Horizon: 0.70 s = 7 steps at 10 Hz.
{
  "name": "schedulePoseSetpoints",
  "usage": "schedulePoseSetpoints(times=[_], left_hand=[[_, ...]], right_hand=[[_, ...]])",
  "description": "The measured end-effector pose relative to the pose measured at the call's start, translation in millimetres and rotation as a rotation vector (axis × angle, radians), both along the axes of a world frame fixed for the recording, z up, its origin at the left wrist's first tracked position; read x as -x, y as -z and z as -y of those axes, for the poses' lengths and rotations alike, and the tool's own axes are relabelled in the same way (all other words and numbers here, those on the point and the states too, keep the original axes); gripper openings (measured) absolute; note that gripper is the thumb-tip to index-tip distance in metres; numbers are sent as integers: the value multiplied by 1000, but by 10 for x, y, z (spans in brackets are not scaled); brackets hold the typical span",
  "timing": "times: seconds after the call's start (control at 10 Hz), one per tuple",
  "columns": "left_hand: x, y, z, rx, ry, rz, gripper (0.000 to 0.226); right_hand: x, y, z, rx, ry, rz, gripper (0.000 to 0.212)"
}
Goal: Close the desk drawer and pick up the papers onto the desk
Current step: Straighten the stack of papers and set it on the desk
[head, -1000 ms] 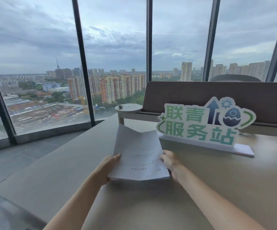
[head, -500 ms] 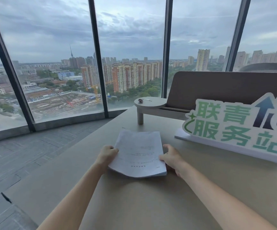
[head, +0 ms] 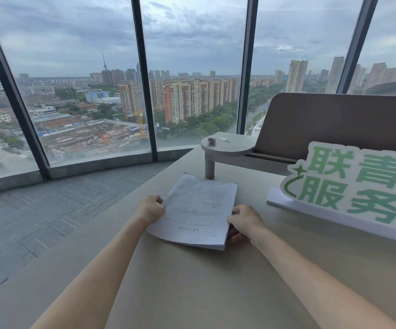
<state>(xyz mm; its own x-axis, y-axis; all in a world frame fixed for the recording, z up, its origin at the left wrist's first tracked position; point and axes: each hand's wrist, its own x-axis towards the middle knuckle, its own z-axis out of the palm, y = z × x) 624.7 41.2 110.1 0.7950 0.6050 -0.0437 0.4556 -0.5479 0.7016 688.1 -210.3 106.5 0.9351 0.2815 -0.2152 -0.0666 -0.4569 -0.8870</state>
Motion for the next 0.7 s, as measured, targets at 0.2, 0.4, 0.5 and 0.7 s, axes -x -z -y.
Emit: schedulePoseSetpoints(times=[0.2, 0.4, 0.5, 0.7], left_hand=[[-126, 48, -84, -162, 28, 26, 27], [-213, 83, -101, -342, 63, -38, 29], [-209, 91, -82, -450, 89, -81, 28], [-176, 70, -53, -601, 66, -73, 27]], right_hand=[[-65, 50, -97, -74, 21, -1, 28], [-23, -5, -164, 100, -10, 144, 44], [-20, -53, -208, 278, -99, 208, 53], [-12, -200, -200, 541, -195, 276, 38]])
